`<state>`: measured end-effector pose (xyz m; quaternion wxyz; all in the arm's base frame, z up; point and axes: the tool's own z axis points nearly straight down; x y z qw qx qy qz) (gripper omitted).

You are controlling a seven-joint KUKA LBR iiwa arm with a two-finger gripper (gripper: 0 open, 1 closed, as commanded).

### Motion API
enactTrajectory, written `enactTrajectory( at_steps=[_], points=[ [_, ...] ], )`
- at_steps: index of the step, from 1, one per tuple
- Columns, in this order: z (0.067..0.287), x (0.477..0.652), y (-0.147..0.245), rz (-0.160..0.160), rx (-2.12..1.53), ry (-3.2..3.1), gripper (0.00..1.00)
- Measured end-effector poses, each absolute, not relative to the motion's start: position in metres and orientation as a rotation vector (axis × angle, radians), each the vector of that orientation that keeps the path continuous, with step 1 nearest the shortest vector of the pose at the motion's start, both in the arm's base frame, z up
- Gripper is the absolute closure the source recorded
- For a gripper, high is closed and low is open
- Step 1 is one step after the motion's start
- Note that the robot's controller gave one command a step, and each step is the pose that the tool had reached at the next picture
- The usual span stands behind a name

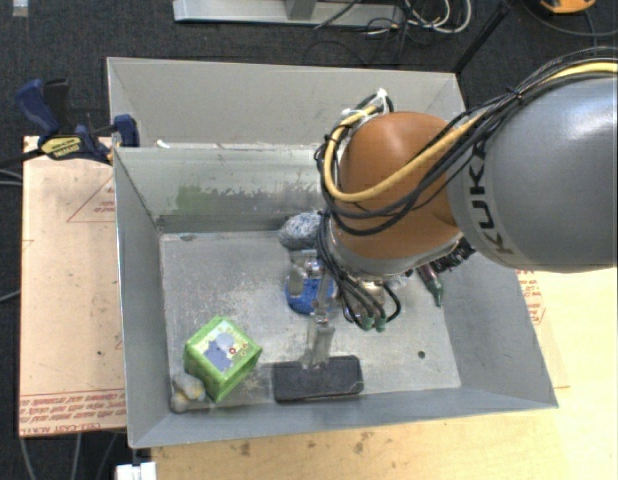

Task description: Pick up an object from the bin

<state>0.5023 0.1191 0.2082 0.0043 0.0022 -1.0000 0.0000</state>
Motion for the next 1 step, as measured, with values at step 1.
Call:
enactTrajectory(
  at_steps=[1],
  points=[
    [0.2126,0.5039,0.1185,-0.002,0.002,-3.141,0.00]
  ],
)
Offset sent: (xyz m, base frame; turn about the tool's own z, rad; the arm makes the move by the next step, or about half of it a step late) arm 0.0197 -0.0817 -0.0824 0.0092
